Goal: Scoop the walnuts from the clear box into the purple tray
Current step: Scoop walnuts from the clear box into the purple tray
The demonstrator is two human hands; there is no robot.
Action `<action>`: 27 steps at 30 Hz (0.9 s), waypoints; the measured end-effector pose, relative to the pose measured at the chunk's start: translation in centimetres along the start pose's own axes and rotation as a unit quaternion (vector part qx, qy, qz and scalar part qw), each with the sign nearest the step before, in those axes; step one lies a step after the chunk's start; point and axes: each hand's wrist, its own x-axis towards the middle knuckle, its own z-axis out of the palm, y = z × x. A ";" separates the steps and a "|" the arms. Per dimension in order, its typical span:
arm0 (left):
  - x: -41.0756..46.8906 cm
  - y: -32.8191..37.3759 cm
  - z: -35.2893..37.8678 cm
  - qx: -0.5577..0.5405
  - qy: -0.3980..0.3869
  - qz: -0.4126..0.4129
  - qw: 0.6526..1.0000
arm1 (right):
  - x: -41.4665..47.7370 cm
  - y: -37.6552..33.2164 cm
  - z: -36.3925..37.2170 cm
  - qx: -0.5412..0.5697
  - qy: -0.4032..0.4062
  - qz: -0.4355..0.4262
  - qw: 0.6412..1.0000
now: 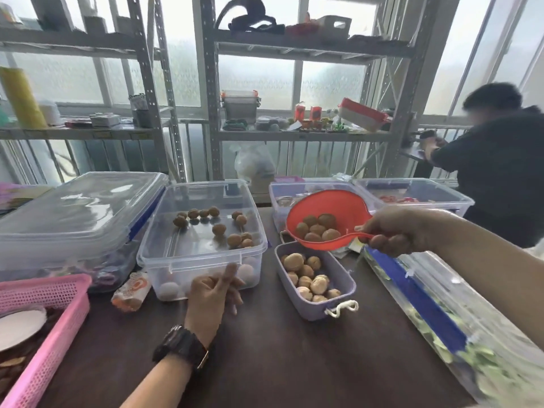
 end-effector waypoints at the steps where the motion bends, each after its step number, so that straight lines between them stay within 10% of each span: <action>1: -0.2 -0.2 0.9 0.029 -0.020 0.003 0.999 | -0.2 0.5 -0.1 -0.008 0.011 0.003 1.000; 8: -1.4 -0.6 7.4 0.117 -0.142 -0.039 0.982 | -0.8 3.6 0.3 -0.082 0.109 -0.020 0.990; 16: -1.3 -1.5 9.4 0.124 -0.112 -0.045 0.985 | -0.2 4.6 1.8 -0.198 0.245 -0.098 0.944; 27: -1.2 -1.8 8.8 0.081 -0.086 -0.034 0.992 | 0.4 4.2 4.2 -0.476 0.363 -0.232 0.766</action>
